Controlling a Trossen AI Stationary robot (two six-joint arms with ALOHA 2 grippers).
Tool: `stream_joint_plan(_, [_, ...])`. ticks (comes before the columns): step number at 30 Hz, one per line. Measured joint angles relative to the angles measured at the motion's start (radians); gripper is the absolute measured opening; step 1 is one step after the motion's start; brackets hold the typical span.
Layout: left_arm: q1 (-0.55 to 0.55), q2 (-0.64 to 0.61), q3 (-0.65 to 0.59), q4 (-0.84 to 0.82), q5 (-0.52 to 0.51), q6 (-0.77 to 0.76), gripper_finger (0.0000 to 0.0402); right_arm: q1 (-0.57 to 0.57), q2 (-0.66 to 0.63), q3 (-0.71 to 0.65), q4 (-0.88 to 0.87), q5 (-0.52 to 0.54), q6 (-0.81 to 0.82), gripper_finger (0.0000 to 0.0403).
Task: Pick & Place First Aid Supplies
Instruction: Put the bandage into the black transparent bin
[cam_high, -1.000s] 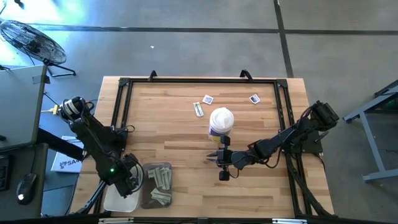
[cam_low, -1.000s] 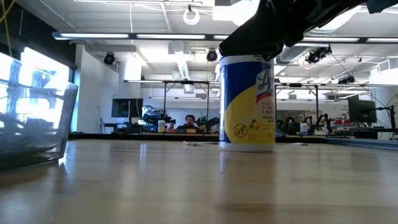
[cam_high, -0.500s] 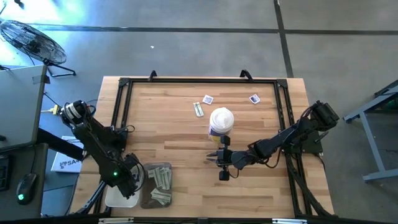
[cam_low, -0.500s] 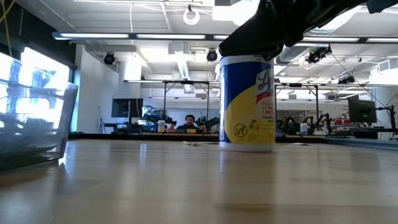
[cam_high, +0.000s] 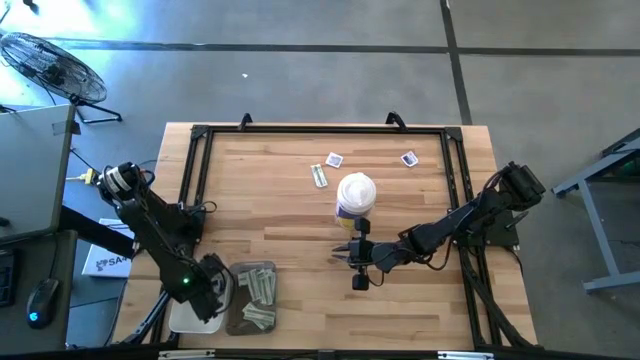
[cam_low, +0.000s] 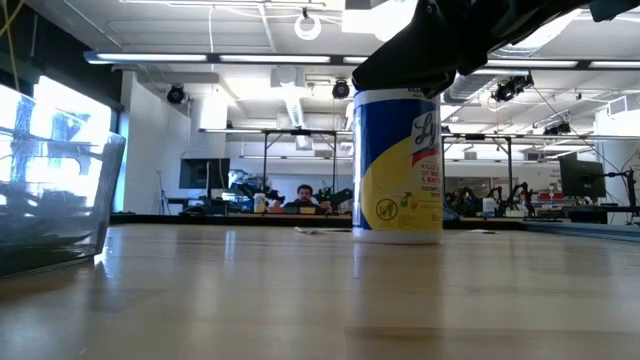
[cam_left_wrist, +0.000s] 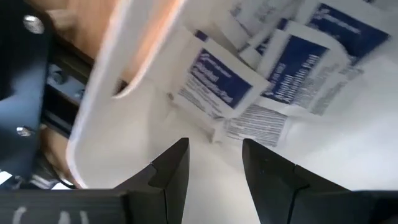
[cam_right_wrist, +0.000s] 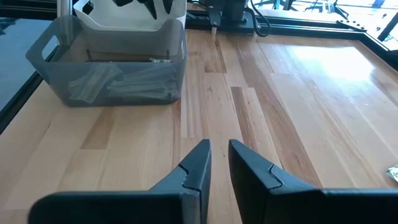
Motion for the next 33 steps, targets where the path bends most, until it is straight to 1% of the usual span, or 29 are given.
stream_joint_plan(3, [0.0,0.0,0.031,-0.006,-0.019,0.0,0.0145,0.0,0.0,0.0,0.0,0.0,0.0,0.0051])
stream_joint_plan(6, [0.0,0.0,0.097,-0.039,-0.108,0.027,0.0145,0.0,0.0,0.0,0.0,0.0,0.0,0.0052])
stream_joint_plan(9, [0.001,-0.001,0.175,-0.078,-0.279,0.086,0.0145,0.0,0.0,0.0,0.0,0.0,0.0,0.0051])
stream_joint_plan(13, [0.031,-0.002,0.251,-0.108,-0.584,0.195,0.0145,0.0,0.0,0.0,0.0,0.0,0.0,0.0052])
stream_joint_plan(14, [0.049,-0.005,0.26,-0.107,-0.643,0.232,0.0145,0.0,0.0,0.0,0.0,0.0,0.0,0.0052])
stream_joint_plan(16, [0.101,-0.009,0.268,-0.09,-0.73,0.33,0.0145,0.0,0.0,0.0,0.0,0.0,0.005,0.0052])
stream_joint_plan(18, [0.171,-0.008,0.267,-0.044,-0.79,0.445,0.0145,0.002,0.0,0.0,0.0,-0.003,0.005,0.0051])
stream_joint_plan(21, [0.295,-0.008,0.246,0.081,-0.84,0.652,0.0145,0.017,-0.002,0.0,-0.002,0.001,-0.002,0.0048])
stream_joint_plan(25, [0.47,-0.007,0.209,0.328,-0.86,0.936,0.0145,0.038,-0.026,0.0,-0.02,0.001,-0.024,0.0047])
stream_joint_plan(29, [0.639,-0.007,0.161,0.58,-0.799,1.182,0.0145,0.059,-0.049,0.0,-0.048,0.003,-0.021,0.0048])
stream_joint_plan(33, [0.79,-0.007,0.072,0.833,-0.702,1.358,0.0145,0.08,-0.05,0.0,-0.048,0.004,-0.021,0.0046])
